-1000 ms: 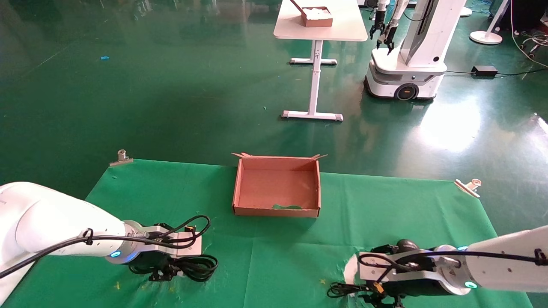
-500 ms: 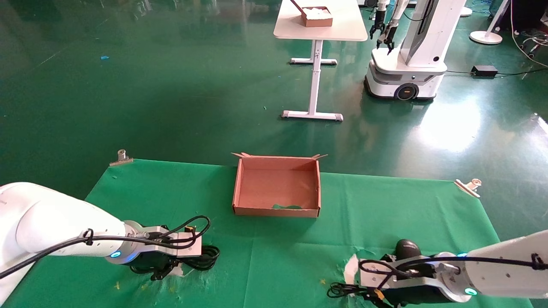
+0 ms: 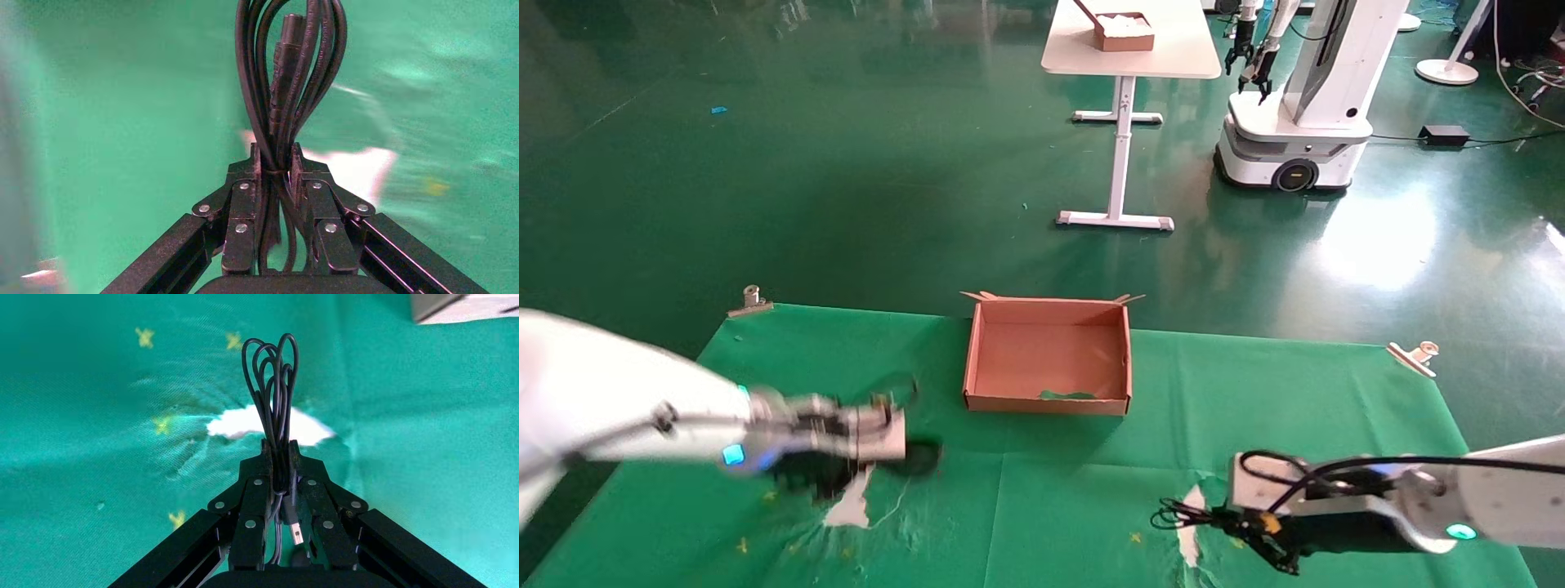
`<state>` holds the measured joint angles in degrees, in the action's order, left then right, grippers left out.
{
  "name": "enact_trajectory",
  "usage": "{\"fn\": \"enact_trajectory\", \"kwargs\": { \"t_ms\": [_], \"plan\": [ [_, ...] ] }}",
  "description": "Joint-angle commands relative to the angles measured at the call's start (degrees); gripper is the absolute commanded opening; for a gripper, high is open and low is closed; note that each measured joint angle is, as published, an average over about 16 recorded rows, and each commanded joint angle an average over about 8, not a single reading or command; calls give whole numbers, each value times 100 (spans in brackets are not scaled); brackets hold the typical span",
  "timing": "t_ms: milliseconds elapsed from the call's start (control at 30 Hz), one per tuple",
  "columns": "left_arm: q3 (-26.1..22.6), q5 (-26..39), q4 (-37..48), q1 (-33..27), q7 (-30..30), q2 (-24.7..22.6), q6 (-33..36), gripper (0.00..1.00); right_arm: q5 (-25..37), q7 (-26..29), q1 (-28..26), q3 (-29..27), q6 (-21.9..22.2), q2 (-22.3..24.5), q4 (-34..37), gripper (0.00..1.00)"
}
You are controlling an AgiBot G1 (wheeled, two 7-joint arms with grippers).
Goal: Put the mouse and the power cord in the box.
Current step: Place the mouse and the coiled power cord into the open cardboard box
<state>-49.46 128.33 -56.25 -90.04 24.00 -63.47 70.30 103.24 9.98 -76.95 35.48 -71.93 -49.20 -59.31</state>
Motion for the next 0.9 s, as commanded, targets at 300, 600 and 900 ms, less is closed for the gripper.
{"fn": "enact_trajectory", "kwargs": {
  "t_ms": [300,600,900],
  "plan": [
    [232,-202,73,-557,-40,-577,-417,0,-481,142,-302,-479,-49,619,-121,0],
    [-175,-394,1105,-616,-696,-1487,-1795,0,-785,57,-679,-835,-190,1190,-73,0],
    [-1483,-892,1326,-592,-658,-1546,-2948,66,-1040,-24,-844,-1051,-473,1719,-159,0]
  ]
}}
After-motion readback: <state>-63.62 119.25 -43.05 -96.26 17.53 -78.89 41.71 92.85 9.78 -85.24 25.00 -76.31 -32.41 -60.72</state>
